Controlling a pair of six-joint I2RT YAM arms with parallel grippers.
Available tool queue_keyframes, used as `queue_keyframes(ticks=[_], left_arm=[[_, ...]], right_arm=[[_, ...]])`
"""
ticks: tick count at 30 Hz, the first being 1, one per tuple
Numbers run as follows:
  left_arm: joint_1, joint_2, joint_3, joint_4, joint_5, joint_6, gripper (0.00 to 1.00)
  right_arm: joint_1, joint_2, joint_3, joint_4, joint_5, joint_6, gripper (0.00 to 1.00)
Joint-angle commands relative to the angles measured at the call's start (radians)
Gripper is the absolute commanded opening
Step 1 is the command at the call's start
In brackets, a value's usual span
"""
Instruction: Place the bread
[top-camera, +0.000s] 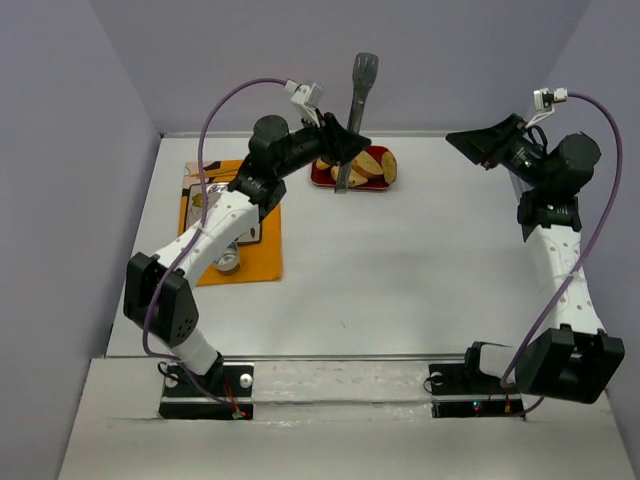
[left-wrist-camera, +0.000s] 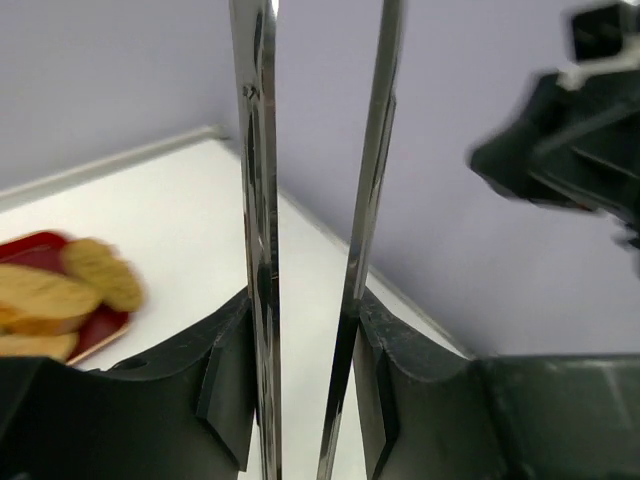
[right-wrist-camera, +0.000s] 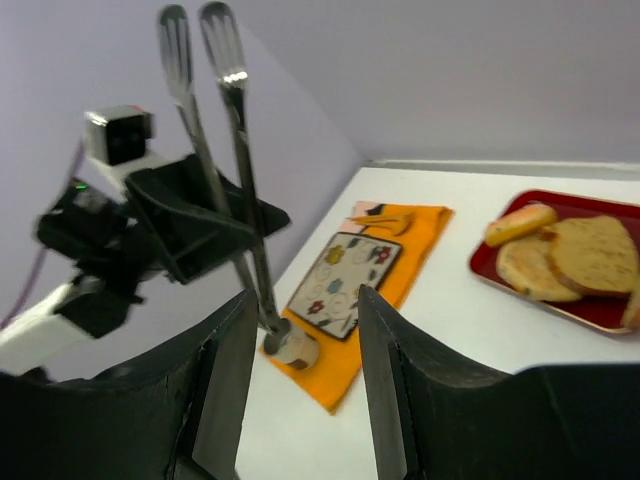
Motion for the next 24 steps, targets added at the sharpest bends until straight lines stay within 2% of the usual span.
queue_keyframes(ticks=[1,2,5,7,10,12,14,16,18,21,22,24], left_arm=[[-0.007,-0.021,0.154,-0.503,-0.46,0.235,0.47],[-0.009,-0.007,0.186,-0.561,-0.558,0.258,0.47],[-0.009,0.034,0.25,-0.731,-0.695,0.284,0.51],[-0.009,0.068,0.287,-0.849,-0.729,0.29,0.5],[-0.009,0.139,0.356,-0.969,-0.758,0.292,0.42],[-0.009,0.177,0.396,-1.006,-0.769,0.295,0.42],[-0.009,0.2,0.434,-1.047,-0.769,0.306,0.43],[-0.009,0.212,0.459,-1.075,-0.76,0.342,0.5],[-0.007,0.229,0.494,-1.09,-0.743,0.376,0.48],[-0.007,0.257,0.55,-1.135,-0.712,0.46,0.58],[-0.007,0.266,0.571,-1.15,-0.712,0.47,0.54],[-0.009,0.298,0.631,-1.185,-0.717,0.503,0.54]], right_arm=[[-0.007,-0.052,0.028,-0.307,0.239,-0.259,0.5],[-0.007,-0.075,0.035,-0.429,0.31,-0.296,0.5],[-0.007,-0.101,0.059,-0.596,0.549,-0.402,0.5],[-0.007,-0.101,0.068,-0.654,0.65,-0.442,0.5],[-0.007,-0.095,0.048,-0.683,0.677,-0.456,0.5],[-0.007,-0.087,0.043,-0.683,0.672,-0.459,0.5],[-0.007,-0.073,0.04,-0.685,0.663,-0.464,0.5],[-0.007,-0.058,0.037,-0.686,0.662,-0.467,0.5],[-0.007,-0.05,0.031,-0.685,0.668,-0.467,0.5],[-0.007,-0.037,0.031,-0.688,0.672,-0.478,0.5],[-0.007,-0.035,0.031,-0.688,0.674,-0.478,0.5],[-0.007,-0.029,0.031,-0.688,0.671,-0.481,0.5]])
